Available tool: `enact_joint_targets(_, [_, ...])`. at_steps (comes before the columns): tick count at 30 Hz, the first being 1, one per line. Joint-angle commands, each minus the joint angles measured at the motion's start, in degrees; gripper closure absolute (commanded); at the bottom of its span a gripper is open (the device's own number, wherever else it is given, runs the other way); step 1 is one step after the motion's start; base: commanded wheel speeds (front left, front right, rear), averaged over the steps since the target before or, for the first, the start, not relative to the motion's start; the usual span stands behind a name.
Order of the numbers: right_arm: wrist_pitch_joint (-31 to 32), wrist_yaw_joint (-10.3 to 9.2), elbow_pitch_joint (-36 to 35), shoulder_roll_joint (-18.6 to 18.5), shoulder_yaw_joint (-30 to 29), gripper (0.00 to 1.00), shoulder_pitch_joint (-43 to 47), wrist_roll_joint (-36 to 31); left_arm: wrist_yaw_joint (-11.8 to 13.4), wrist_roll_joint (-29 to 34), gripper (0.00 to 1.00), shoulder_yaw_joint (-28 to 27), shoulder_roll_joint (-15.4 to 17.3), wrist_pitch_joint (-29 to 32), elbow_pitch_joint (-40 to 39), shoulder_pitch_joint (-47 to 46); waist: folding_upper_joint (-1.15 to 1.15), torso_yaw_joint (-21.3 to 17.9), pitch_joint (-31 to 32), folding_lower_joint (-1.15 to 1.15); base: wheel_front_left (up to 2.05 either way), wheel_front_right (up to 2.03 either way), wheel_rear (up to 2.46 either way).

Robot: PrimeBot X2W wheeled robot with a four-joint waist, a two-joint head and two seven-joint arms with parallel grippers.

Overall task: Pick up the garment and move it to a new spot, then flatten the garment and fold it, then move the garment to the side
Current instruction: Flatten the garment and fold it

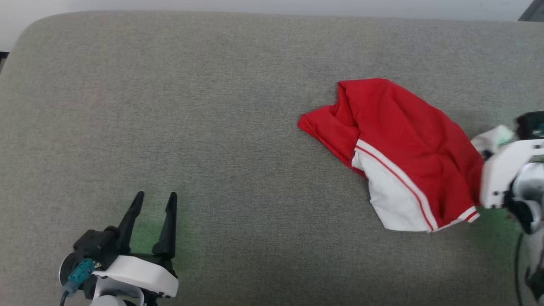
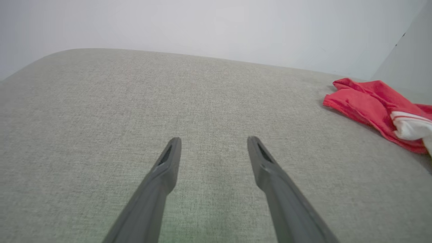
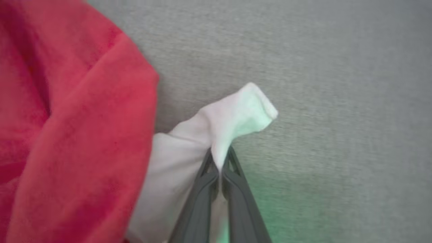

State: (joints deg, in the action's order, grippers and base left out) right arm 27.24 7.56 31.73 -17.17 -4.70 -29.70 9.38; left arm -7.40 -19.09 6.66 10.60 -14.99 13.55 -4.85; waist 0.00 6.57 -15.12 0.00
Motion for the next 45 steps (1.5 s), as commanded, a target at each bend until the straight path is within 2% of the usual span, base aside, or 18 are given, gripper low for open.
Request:
enact_joint_targets(1, [-1.6,-0.14,-0.7,-0.8,-3.0,1.0,-0.3,-0.8,-0.1,-0.4,0.0,-0.4,0.2,-0.3,0.0,-0.7,0.0,-0.6,-0.1,0.0,0.0,0.0,0.0])
enact_joint_targets(5, [-4.8,-0.15,-2.9,-2.1,-11.2,1.0,0.8,-3.6,-0.1,-0.6,0.0,-0.1,0.8,-0.3,-0.3,-1.4,0.0,-1.5,-0.9,0.0,0.0,0.0,0.0])
enact_joint_targets(6, [-4.8,-0.15,-2.9,-2.1,-11.2,1.0,0.8,-3.6,-0.1,-0.6,0.0,-0.1,0.8,-0.3,-0.3,-1.4,0.0,-1.5,-0.9,0.0,0.0,0.0,0.0])
enact_joint_targets(10, [-7.2,-0.14,-4.9,-1.7,-20.6,1.0,2.2,-7.8,-0.1,-1.0,0.0,0.8,1.4,-0.3,-0.6,-2.5,0.0,-2.3,-1.9,0.0,0.0,0.0,0.0])
enact_joint_targets(13, [-8.4,-0.13,-5.5,0.5,-24.6,1.0,3.1,-10.2,-0.1,-1.2,0.0,1.6,1.8,-0.3,-0.5,-3.4,0.0,-2.8,-2.7,0.0,0.0,0.0,0.0])
enact_joint_targets(17, [-10.6,-0.13,-5.6,3.2,-26.4,1.0,2.6,-11.1,-0.1,-1.8,0.0,2.7,2.6,-0.3,-0.2,-4.5,0.0,-3.8,-3.5,0.0,0.0,0.0,0.0])
enact_joint_targets(18, [-11.7,-0.13,-5.5,3.7,-26.5,0.71,2.1,-11.2,-0.1,-2.2,0.0,3.0,2.9,-0.3,-0.3,-4.9,0.0,-4.0,-3.6,0.0,0.0,0.0,0.0])
enact_joint_targets(19, [-12.8,-0.13,-5.4,4.6,-26.9,0.17,1.9,-11.2,-0.1,-2.7,0.0,3.4,3.2,-0.3,-0.4,-5.2,0.0,-4.4,-3.6,0.0,0.0,0.0,0.0])
enact_joint_targets(20, [-14.3,-0.13,-5.7,5.3,-27.2,0.0,1.9,-11.5,-0.1,-2.9,0.0,4.1,3.7,-0.3,-0.6,-5.7,0.0,-4.7,-3.6,0.0,0.0,0.0,0.0])
enact_joint_targets(25, [-22.3,-0.13,-7.6,7.5,-27.7,0.0,2.6,-12.6,-0.1,-4.0,0.0,9.8,8.2,-0.3,-1.9,-10.1,0.0,-6.7,-2.8,0.0,0.0,0.0,0.0])
enact_joint_targets(29, [-28.2,-0.13,-9.7,10.2,-25.5,0.0,3.9,-11.3,-0.1,-6.5,0.0,17.2,13.9,-0.3,-2.8,-15.7,0.0,-9.6,-2.0,0.0,0.0,0.0,0.0])
enact_joint_targets(32, [-31.5,-0.14,-11.5,11.9,-23.5,0.0,5.3,-9.4,-0.1,-9.8,0.0,26.2,19.1,0.2,-3.4,-21.9,0.0,-12.4,-1.7,0.0,0.0,0.0,0.0])
enact_joint_targets(36, [-34.0,-0.14,-13.5,13.5,-22.3,0.0,7.9,-7.0,-0.1,-17.7,0.0,42.3,24.6,8.4,-6.0,-32.7,0.0,-15.9,-1.8,0.0,0.0,0.0,0.0])
enact_joint_targets(40, [-35.1,-0.11,-14.7,14.3,-21.7,0.0,10.1,-5.7,0.0,-28.4,0.0,55.7,26.6,18.1,-7.6,-44.7,0.0,-19.5,-3.5,0.0,0.0,0.0,0.0])
enact_joint_targets(45, [-37.0,-0.1,-13.0,14.2,-18.4,0.0,11.5,-1.0,0.0,-44.7,0.0,62.6,25.0,28.9,-4.3,-54.5,0.0,-24.3,-6.1,0.0,0.0,0.0,0.0])
